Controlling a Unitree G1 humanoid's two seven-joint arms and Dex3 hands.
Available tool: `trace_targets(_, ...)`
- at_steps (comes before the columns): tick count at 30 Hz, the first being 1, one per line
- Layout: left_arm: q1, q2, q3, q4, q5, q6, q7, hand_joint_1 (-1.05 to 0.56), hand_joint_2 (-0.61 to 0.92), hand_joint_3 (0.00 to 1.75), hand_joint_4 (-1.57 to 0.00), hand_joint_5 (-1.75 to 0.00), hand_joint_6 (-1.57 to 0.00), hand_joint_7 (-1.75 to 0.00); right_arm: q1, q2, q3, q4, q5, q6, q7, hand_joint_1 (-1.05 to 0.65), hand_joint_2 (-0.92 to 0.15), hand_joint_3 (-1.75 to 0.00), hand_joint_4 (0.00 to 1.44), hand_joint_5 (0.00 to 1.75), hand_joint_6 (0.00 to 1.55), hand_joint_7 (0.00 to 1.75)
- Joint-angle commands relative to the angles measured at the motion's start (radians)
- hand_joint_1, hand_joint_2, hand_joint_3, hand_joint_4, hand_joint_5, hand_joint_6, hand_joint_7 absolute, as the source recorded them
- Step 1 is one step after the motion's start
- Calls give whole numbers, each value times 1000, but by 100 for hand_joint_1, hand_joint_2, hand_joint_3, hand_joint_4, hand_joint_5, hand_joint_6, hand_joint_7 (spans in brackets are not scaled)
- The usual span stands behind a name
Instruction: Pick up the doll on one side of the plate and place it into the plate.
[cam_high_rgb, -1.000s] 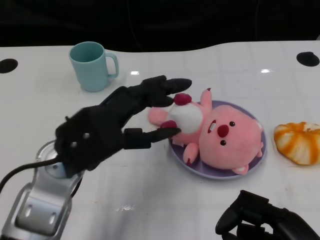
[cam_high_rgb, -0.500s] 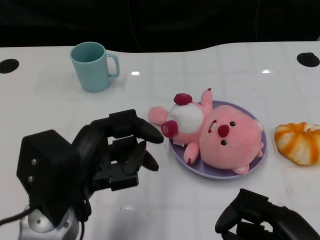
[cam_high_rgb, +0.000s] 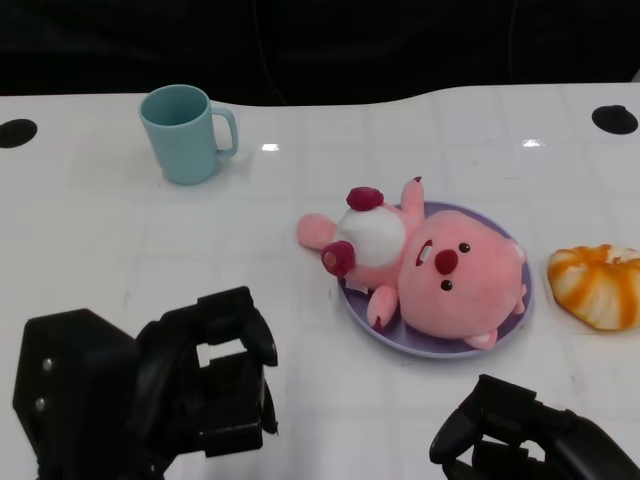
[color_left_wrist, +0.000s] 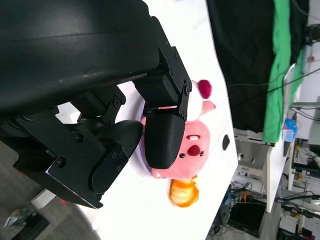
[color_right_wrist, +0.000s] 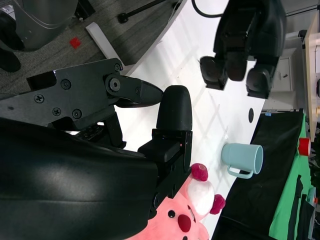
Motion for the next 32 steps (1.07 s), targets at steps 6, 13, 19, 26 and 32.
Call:
trace_targets(6,37,36,5,-5,-58,27,-32,-8,36,151,-93,-175,-82,-169,-7,-9,-35,4,23,-7,8,-25,-92,-51,68,175,48,168)
trace_targets(13,53,56,-4,1,-73,25,-42,-7,37,151,-93,-175,-82,-168,-13,-15,-56,12,20,-20,13,-25,-92,-50,67,175,48,167)
trace_targets(19,39,69,-5,11,-80,47,-37,-8,38,151,-92,-175,-82,-168,-20,-14,-68,25,27,-27,19,-25,-92,-51,67,175,47,167)
trace_targets(26,15,87,14,14,-119,96,-45,-7,40,151,-91,-175,-81,-169,-28,-11,-69,29,22,-29,17,-25,-92,-50,68,175,47,167)
trace_targets(32,10,101,6,25,-112,91,-43,-6,40,150,-91,-175,-81,-170,-28,-13,-71,27,20,-32,17,-26,-92,-50,68,175,48,167)
